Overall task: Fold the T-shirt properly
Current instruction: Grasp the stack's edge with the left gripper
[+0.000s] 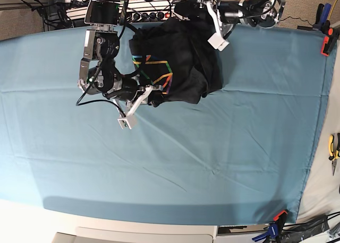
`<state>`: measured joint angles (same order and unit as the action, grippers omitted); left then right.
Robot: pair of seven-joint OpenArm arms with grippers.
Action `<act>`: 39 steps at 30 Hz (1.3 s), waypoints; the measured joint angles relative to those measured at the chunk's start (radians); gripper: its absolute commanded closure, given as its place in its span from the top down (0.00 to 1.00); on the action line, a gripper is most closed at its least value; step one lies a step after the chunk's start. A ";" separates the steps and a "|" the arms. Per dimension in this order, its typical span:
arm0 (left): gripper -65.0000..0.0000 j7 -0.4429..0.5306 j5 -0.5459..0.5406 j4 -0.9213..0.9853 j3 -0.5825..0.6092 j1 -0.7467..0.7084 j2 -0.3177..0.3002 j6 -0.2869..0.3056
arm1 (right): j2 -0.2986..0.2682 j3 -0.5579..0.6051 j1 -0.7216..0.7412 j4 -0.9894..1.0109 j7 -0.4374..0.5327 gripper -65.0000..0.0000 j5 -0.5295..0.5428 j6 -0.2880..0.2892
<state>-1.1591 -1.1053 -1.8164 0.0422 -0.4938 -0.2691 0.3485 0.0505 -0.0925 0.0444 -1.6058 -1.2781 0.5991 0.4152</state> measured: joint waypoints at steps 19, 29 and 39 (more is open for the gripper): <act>0.64 -0.012 -0.055 -0.002 -0.166 0.008 -0.041 0.012 | 0.000 0.000 0.000 0.000 0.000 0.00 0.000 0.000; 0.64 0.001 -0.029 -0.002 -0.166 0.065 -0.038 0.011 | 0.000 0.000 0.000 0.000 0.000 0.00 0.000 0.000; 0.64 0.007 -0.025 -0.002 -0.166 0.064 0.006 0.011 | 0.000 0.000 0.000 0.000 0.000 0.00 0.000 0.000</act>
<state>-1.1519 -1.1305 -1.8183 -0.1238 -0.4297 -0.2634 0.3595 0.0505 -0.0925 0.0444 -1.6054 -1.2781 0.5991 0.4152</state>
